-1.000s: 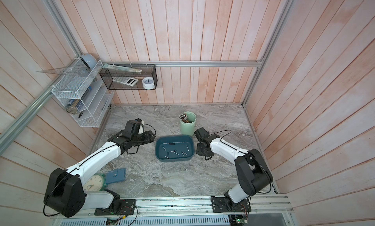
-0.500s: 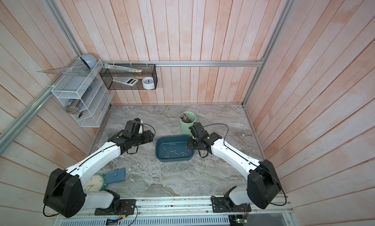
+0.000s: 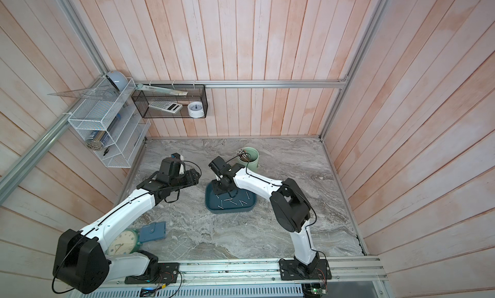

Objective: Take out the screws from the storage box
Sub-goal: Pick up the screw from the storage box.

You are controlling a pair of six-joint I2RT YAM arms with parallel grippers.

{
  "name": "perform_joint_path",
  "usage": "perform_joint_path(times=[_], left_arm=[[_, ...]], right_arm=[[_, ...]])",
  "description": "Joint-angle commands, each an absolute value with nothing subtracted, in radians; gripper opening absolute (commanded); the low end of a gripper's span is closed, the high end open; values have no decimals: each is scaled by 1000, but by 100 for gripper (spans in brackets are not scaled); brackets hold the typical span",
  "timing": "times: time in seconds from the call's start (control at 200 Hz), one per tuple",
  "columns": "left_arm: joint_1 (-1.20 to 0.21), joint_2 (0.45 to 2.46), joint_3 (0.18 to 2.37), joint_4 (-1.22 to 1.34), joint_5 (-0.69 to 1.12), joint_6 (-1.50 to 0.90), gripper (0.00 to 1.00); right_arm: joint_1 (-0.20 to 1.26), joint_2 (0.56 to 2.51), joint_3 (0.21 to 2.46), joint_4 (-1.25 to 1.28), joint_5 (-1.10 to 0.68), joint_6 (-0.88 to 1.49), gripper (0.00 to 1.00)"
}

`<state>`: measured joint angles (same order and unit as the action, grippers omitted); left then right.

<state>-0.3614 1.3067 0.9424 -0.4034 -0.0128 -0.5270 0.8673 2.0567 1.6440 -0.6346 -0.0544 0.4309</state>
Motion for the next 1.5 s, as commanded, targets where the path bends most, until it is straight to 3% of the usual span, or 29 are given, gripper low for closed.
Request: perform_joint_path(times=[0.0,0.37,1.035,1.135,1.285,1.49], left_arm=[[-354,1292,937,-390,-32,-529,74],[-337,1299,936,-384,-6,-542,75],[-337,1318,937,-385,-6,-542,75],[-337,1318,938,-385,-5,-541,75],[-337,1321,936,-380,4,-542,75],[-337,1320,939,-380,16,-543,75]], right_arm=[[882,2119,1725,-719,-71,402,32],[918,2258,1849,-825,-33,375,31],[925,2366,1885,-922,125,395,18],[925,2378,1898,-937,147,399,12],[923,2348,1900,-939,145,402,4],[921,2189,1799,-810,81,425,1]])
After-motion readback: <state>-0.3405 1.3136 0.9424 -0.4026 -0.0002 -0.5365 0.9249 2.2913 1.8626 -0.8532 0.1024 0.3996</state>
